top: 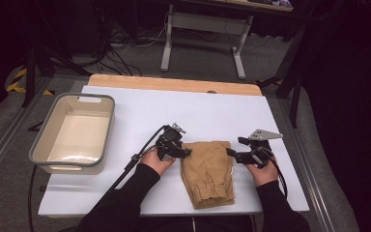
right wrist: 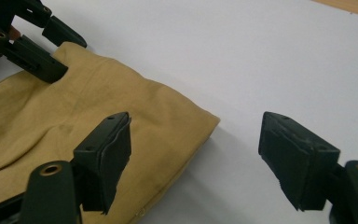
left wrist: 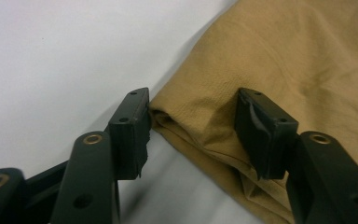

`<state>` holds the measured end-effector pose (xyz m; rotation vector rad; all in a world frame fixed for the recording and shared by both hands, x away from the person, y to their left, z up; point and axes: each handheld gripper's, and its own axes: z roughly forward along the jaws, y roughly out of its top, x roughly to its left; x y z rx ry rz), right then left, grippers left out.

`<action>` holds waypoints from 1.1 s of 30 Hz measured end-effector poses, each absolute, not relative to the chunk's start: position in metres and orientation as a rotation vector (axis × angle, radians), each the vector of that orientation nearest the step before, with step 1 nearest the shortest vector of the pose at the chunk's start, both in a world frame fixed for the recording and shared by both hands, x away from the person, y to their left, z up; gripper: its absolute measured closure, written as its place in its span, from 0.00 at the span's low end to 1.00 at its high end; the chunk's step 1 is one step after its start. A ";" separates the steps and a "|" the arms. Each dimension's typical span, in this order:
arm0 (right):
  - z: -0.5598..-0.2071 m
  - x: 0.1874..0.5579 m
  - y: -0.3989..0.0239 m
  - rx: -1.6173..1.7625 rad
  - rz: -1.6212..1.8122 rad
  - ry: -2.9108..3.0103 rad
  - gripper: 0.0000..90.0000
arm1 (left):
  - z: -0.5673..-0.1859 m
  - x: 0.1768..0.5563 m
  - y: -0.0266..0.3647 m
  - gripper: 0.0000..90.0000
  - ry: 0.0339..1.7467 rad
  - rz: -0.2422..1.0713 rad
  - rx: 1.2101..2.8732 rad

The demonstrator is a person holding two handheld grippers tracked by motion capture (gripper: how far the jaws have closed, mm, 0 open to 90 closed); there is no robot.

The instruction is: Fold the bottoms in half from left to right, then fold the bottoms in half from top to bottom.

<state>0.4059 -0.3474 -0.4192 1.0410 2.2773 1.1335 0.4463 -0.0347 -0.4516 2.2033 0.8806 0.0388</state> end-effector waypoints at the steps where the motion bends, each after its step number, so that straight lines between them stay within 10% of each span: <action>1: -0.419 0.406 -0.348 1.045 1.137 2.273 0.29 | -0.452 0.446 -0.035 0.55 0.884 0.037 2.204; 11: -0.419 0.405 -0.349 1.044 1.137 2.269 0.28 | -0.443 0.441 -0.033 0.90 0.889 0.008 2.203; 33: -0.417 0.400 -0.350 0.997 1.175 2.252 0.27 | -0.414 0.493 0.000 0.84 0.997 0.269 2.139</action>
